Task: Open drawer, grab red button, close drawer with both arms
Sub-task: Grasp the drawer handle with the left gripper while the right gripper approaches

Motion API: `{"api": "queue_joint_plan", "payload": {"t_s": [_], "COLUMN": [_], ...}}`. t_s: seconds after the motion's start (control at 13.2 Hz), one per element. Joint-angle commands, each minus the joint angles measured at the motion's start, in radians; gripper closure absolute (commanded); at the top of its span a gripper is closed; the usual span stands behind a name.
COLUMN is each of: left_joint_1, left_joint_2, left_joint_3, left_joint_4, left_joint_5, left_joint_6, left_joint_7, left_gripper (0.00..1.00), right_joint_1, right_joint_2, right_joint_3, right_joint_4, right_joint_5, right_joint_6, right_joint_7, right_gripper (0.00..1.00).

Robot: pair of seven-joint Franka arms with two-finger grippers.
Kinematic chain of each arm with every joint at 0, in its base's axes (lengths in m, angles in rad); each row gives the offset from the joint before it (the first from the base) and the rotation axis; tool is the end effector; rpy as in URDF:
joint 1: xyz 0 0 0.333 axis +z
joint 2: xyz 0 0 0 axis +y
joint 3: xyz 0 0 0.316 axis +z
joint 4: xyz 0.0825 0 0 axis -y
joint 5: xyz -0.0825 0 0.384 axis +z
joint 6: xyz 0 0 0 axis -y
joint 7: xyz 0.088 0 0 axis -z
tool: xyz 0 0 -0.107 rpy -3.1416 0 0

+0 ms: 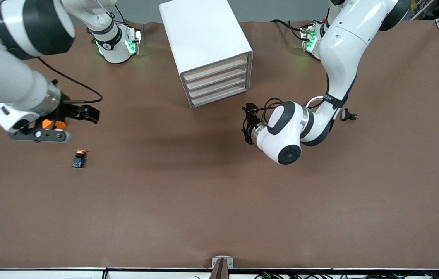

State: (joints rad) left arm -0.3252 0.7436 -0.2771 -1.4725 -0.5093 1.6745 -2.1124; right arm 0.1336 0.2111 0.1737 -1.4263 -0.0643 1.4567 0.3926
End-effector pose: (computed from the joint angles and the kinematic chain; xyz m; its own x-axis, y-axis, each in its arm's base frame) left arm 0.5364 -0.3916 0.2408 -0.2402 0.9481 -0.2083 0.6932 0.0172 -0.7205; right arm 0.5794 0.1649 0.5621 0.9839 -0.0935 -0.1525 -0.0798 -0.9924 0.0934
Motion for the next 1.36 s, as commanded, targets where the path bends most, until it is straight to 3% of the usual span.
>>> {"api": "queue_joint_plan", "payload": {"t_s": [0.0, 0.38, 0.53, 0.68, 0.83, 1.14, 1.29], "left_joint_1": [-0.026, -0.089, -0.103, -0.107, -0.126, -0.161, -0.170], "left_joint_2": [0.016, 0.091, 0.112, 0.120, 0.120, 0.132, 0.135], "left_joint_3": [0.003, 0.003, 0.003, 0.004, 0.003, 0.003, 0.003], "left_joint_4": [0.014, 0.014, 0.014, 0.015, 0.017, 0.014, 0.012], "left_joint_5": [-0.070, -0.231, -0.256, -0.313, -0.342, -0.353, -0.357], "left_joint_6": [-0.077, -0.139, -0.139, -0.140, -0.139, -0.157, -0.180], "left_joint_7": [-0.108, -0.178, -0.192, -0.192, -0.195, -0.239, -0.251], "left_gripper": [0.00, 0.29, 0.31, 0.39, 0.39, 0.47, 0.64], "right_joint_1": [0.082, 0.205, 0.228, 0.236, 0.250, 0.280, 0.303], "right_joint_2": [-0.016, -0.019, -0.018, -0.016, -0.016, -0.013, -0.012], "right_joint_3": [-0.003, -0.003, -0.003, -0.003, -0.003, -0.003, -0.003], "right_joint_4": [-0.005, 0.001, 0.001, 0.001, 0.004, 0.006, 0.006], "right_joint_5": [0.001, 0.099, 0.109, 0.156, 0.188, 0.196, 0.198], "right_joint_6": [-0.021, -0.024, -0.022, -0.018, -0.015, 0.005, 0.020], "right_joint_7": [0.185, 0.483, 0.524, 0.592, 0.641, 0.696, 0.758], "right_gripper": [0.00, 0.00, 0.00, 0.00, 0.00, 0.00, 0.00]}}
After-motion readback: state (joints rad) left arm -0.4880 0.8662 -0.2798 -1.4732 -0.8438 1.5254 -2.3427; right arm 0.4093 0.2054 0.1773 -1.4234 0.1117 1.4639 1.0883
